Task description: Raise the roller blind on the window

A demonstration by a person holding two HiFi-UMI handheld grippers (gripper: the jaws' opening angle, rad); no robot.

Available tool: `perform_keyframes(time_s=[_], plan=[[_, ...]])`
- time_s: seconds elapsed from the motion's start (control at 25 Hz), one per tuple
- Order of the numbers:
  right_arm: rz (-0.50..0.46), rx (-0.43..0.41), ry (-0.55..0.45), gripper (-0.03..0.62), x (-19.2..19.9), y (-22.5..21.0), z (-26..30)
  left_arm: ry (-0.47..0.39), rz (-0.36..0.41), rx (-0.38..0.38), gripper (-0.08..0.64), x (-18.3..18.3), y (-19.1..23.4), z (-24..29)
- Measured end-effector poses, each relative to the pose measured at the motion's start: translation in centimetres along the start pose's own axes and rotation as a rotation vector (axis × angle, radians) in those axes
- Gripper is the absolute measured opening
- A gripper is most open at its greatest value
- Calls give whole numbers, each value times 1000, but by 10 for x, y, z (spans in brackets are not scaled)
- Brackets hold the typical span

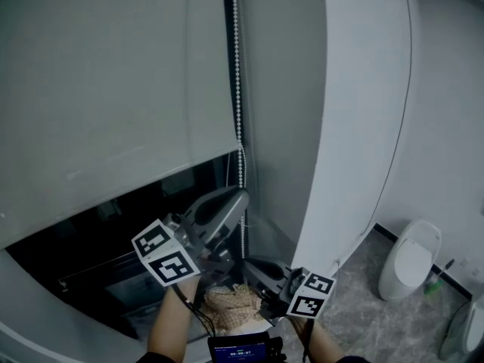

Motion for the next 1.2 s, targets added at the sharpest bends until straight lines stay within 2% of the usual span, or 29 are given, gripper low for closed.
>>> perform_keyframes(time_s=[0.2,0.28,0.4,0.56,0.72,0.84,1.04,1.08,1.2], plan=[[85,56,-6,29,15,-17,-31,-16,-62,-47,15,28,7,-20],[82,49,-42,95,-3,-21,-37,-12,-48,-59,15,30,6,-28],[-12,31,-95,100,-57,-16,-31,30,-25,-61,15,42,0,-36],[-153,-35,-139,98,-133,3,2,56,-67,-59,15,67,-2,-45],[-242,-108,-157,98,-175,32,35,71,-78,-58,15,83,-10,-53],[-277,-133,-158,98,-183,47,52,93,-80,-58,15,97,-16,-59],[-286,-114,-103,95,-174,47,75,132,-119,-63,15,124,-21,-69],[-279,-109,-98,30,-171,45,75,134,-133,-66,15,129,-22,-72],[-270,-92,-84,20,-157,37,73,129,-180,-88,15,141,-19,-83]])
Point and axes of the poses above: the fingertips, and each gripper's own axes: z forward along the fingers, y to its left, x out of its underside, the point moved 2 cm from there along -z, backward along the fingers, and after that the axes turned 2 degrees about y, right-handed, at the moved point
